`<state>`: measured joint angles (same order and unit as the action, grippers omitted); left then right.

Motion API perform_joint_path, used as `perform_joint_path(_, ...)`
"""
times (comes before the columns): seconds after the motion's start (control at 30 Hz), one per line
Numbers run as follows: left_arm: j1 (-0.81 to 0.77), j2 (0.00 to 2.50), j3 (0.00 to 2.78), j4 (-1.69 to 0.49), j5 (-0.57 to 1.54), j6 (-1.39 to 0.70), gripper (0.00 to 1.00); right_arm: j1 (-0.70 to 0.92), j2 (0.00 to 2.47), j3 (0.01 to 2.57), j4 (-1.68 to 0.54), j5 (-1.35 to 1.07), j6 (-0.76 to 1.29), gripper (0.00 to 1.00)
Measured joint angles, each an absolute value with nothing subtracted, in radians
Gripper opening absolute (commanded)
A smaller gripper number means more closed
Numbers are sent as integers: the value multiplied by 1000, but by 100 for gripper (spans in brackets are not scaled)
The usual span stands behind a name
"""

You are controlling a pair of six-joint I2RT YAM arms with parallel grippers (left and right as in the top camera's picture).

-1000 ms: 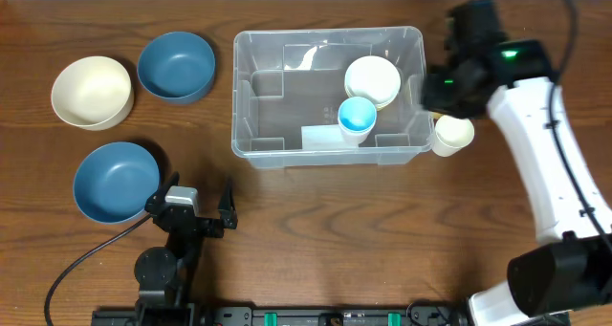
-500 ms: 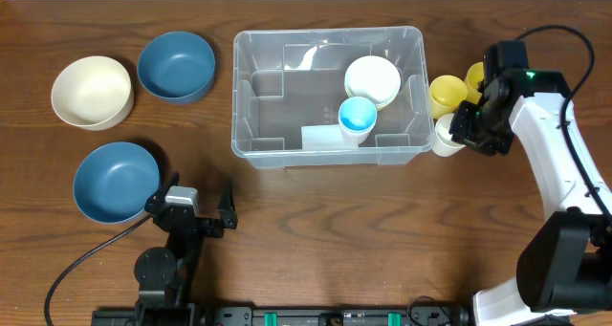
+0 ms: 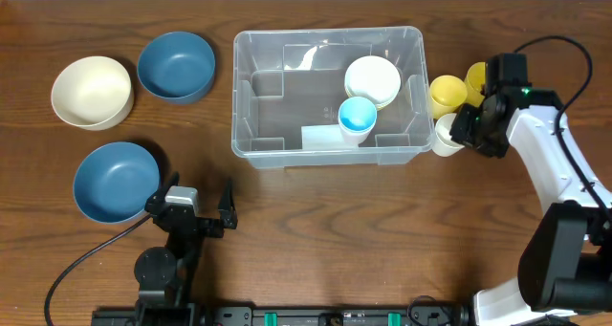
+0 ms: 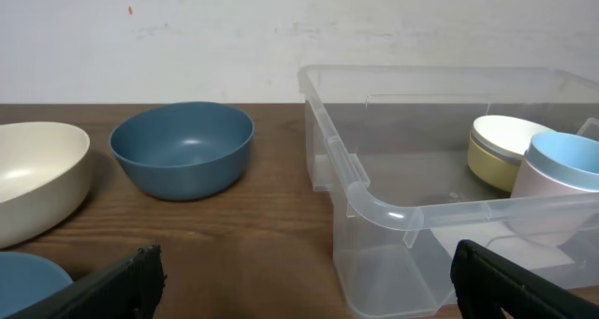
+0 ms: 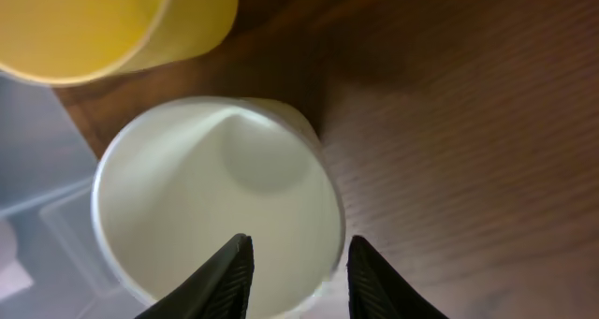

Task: Pack container
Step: 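Grasp the white cup rim with the right gripper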

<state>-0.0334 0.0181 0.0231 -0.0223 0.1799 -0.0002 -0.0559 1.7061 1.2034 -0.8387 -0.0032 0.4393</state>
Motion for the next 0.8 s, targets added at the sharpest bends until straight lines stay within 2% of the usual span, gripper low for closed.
perform_joint_path(0.1, -33, 18, 23, -22, 180, 0, 98, -56, 1706, 1167, -800, 2, 456, 31)
perform_joint_path(0.23, -33, 18, 23, -22, 180, 0, 98, -56, 1706, 1148, -788, 16, 477, 12)
perform_joint_path(0.33, -33, 18, 23, -22, 180, 0, 98, -56, 1706, 1148, -790, 29, 490, 2)
perform_joint_path(0.6, -33, 18, 23, -22, 180, 0, 98, -56, 1703, 1149, -815, 41, 513, 1)
perform_joint_path(0.8, -33, 18, 23, -22, 180, 0, 98, -56, 1678, 1150, -913, 56, 514, 1)
